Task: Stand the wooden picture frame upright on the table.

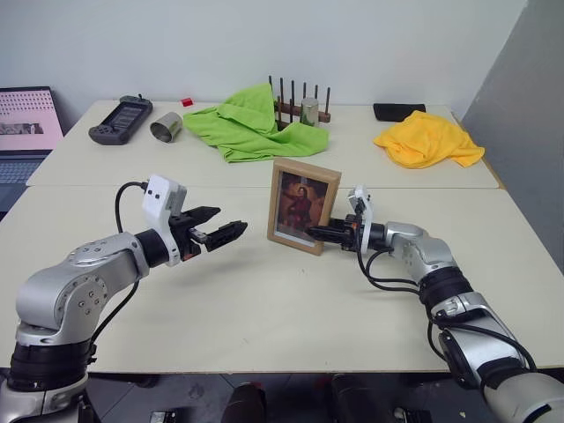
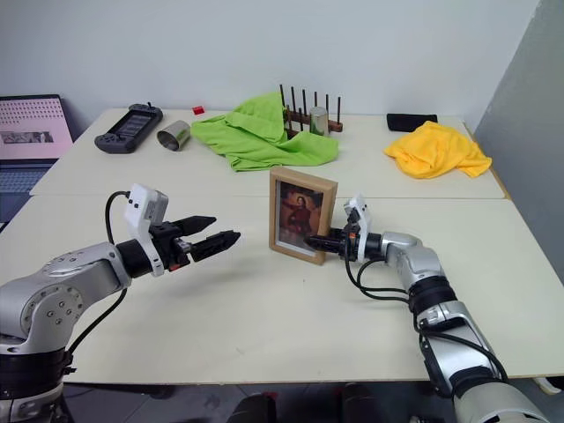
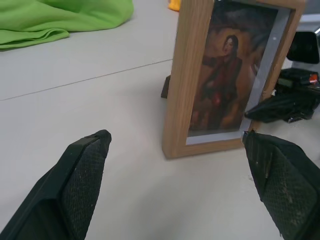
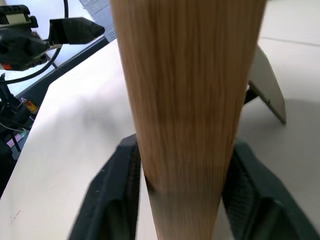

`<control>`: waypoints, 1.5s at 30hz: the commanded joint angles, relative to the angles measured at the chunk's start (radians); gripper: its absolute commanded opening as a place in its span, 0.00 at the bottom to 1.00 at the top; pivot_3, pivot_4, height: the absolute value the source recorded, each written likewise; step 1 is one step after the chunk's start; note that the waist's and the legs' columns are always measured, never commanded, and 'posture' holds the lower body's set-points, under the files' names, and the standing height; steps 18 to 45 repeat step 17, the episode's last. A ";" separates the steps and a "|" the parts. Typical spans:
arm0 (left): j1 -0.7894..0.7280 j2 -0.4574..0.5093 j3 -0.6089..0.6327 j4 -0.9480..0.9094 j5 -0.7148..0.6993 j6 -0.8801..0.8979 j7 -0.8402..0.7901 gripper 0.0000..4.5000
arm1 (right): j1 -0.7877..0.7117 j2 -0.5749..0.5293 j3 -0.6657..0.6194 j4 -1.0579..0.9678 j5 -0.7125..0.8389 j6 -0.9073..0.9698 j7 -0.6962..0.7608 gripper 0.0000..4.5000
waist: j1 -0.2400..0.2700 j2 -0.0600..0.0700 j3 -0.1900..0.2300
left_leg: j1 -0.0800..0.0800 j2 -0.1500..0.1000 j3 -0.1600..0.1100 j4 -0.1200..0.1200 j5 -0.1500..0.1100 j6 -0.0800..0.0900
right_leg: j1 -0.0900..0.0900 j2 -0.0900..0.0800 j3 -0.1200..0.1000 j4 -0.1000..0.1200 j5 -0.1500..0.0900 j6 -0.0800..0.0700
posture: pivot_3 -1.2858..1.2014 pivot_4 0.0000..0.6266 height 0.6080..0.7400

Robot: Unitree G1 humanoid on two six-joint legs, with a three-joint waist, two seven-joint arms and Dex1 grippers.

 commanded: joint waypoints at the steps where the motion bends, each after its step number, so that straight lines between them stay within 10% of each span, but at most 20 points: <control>1: -0.035 -0.017 -0.008 -0.007 0.022 -0.002 0.004 1.00 | 0.051 -0.028 -0.041 -0.126 -0.008 0.020 -0.002 0.73 | 0.003 0.000 0.000 | 0.000 0.000 0.000 0.000 0.000 0.000 | 0.000 0.000 0.000 0.000 0.000 0.000 | 0.52 0.24 1.00; 6: -0.067 -0.038 -0.052 0.029 0.083 -0.033 -0.011 1.00 | 0.254 -0.181 -0.038 -0.412 -0.102 -0.007 -0.048 0.98 | 0.021 0.000 0.000 | -0.001 0.000 0.000 0.000 0.000 0.000 | 0.000 0.000 0.000 -0.001 0.000 0.000 | 0.52 0.24 1.00; 17: -0.143 -0.062 -0.120 0.138 0.153 -0.093 -0.154 1.00 | 0.504 -0.310 -0.326 -1.104 0.146 0.406 -0.340 0.99 | 0.013 0.000 0.000 | 0.000 0.001 0.000 -0.001 0.000 0.000 | 0.000 0.002 0.001 -0.001 0.000 0.000 | 0.52 0.24 1.00; 45: -0.143 -0.062 -0.120 0.138 0.153 -0.093 -0.154 1.00 | 0.504 -0.310 -0.326 -1.104 0.146 0.406 -0.340 0.99 | 0.013 0.000 0.000 | 0.000 0.001 0.000 -0.001 0.000 0.000 | 0.000 0.002 0.001 -0.001 0.000 0.000 | 0.52 0.24 1.00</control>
